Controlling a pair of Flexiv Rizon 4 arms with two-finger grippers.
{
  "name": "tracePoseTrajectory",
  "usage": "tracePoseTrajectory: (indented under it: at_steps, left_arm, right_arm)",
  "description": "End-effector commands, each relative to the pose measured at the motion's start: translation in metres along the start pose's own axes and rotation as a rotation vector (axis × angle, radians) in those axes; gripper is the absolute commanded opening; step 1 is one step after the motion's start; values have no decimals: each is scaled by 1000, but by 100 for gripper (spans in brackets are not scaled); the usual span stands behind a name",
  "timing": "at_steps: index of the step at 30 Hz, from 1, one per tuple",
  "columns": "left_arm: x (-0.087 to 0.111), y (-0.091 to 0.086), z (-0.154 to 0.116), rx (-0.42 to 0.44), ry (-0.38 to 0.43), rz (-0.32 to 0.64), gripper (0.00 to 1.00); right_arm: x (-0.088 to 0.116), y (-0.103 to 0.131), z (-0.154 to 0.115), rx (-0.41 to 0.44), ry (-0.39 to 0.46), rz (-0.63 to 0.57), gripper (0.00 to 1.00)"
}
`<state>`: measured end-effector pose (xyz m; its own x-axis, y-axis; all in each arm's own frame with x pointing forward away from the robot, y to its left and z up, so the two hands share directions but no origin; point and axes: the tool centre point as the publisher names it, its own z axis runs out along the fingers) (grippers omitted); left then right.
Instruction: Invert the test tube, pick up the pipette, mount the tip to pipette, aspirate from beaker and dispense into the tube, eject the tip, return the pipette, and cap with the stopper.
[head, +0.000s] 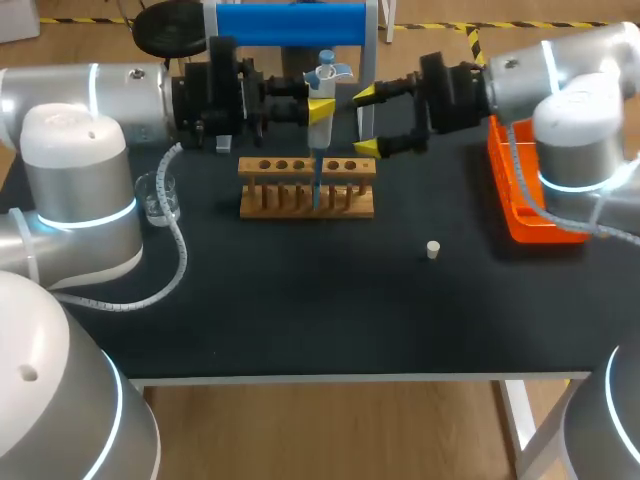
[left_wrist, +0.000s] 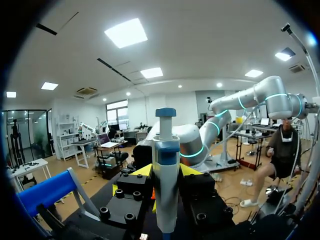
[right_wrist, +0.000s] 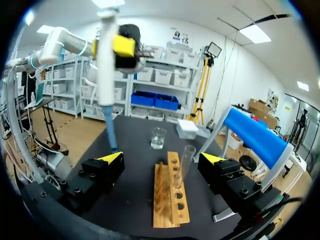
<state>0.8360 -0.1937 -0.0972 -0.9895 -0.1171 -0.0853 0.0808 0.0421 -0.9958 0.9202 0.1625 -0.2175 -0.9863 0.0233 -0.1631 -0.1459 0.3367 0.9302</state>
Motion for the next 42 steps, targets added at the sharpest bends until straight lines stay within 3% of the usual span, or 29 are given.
tracePoseTrajectory:
  at_steps: [1, 10, 21, 40, 42]
  left_arm:
    - [0, 0, 2, 2, -4, 1, 0]
    - [0, 0, 2, 2, -4, 1, 0]
    - [0, 0, 2, 2, -4, 1, 0]
    - [0, 0, 2, 2, -4, 1, 0]
    - [0, 0, 2, 2, -4, 1, 0]
  right_arm:
    - [17, 8, -37, -33, -9, -4, 100]
    - [43, 31, -47, -141, 19, 14, 100]
    - [64, 57, -32, -255, 26, 52, 100]
    - [74, 89, -3, -342, 56, 78, 100]
    - [74, 93, 1, -352, 60, 83, 96]
